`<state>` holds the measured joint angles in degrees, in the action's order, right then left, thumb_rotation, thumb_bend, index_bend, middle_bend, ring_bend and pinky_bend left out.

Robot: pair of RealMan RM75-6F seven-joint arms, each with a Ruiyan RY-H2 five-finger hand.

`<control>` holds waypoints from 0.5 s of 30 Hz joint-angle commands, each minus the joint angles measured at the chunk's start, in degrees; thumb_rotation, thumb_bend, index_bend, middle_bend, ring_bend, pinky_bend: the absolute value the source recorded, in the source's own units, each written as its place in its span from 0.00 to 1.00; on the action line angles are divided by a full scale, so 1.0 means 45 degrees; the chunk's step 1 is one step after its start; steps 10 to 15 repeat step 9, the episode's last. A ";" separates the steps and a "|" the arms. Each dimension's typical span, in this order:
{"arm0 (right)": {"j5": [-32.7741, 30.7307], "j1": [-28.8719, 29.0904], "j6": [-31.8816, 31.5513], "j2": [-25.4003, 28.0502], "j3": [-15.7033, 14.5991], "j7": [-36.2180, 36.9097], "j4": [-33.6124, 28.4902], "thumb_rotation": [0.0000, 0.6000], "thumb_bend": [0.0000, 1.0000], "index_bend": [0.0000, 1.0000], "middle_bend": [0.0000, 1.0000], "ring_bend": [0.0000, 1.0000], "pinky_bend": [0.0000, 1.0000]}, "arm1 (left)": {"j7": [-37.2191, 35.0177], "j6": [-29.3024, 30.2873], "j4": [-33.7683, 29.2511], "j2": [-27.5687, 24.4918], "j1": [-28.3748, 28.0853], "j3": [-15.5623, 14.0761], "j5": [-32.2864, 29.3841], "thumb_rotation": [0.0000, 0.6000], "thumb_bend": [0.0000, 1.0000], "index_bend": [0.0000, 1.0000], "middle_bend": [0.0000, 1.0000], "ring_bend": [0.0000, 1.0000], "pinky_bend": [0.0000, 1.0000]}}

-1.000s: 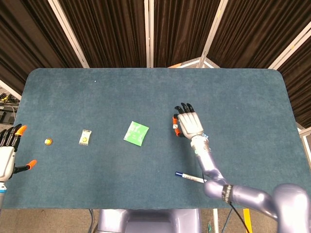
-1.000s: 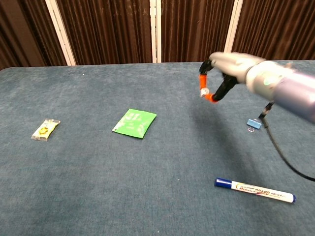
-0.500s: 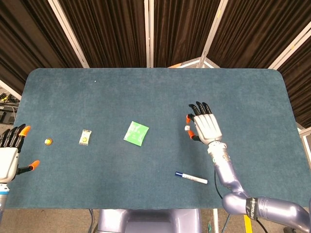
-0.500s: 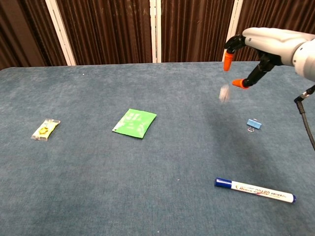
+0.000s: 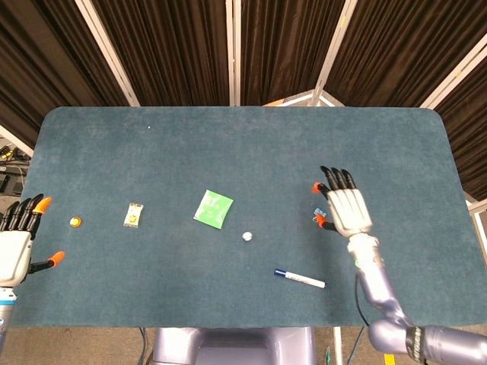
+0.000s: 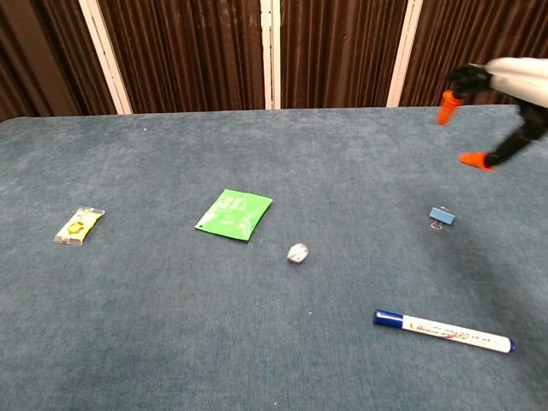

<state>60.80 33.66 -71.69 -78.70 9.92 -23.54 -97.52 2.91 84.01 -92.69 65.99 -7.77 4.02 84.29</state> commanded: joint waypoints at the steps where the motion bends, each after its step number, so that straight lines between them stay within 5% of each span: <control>1: 0.1148 -0.1055 -0.0740 0.0461 -0.0854 0.1177 0.0570 1.00 0.20 0.33 0.02 0.00 0.00 | 0.0065 0.0074 -0.0042 0.0001 0.0030 -0.0056 0.0110 1.00 0.11 0.00 0.00 0.00 0.00; 7: 0.3242 -0.2835 -0.2440 0.1218 -0.2141 0.2860 0.1375 1.00 0.14 0.25 0.00 0.00 0.00 | 0.0260 0.0471 -0.0074 0.0034 0.0239 -0.0212 0.0410 1.00 0.11 0.00 0.00 0.00 0.00; 15: 0.3711 -0.3156 -0.2816 0.1271 -0.2328 0.3074 0.1586 1.00 0.14 0.21 0.00 0.00 0.00 | 0.0291 0.0526 -0.0075 0.0045 0.0285 -0.0236 0.0425 1.00 0.11 0.00 0.00 0.00 0.00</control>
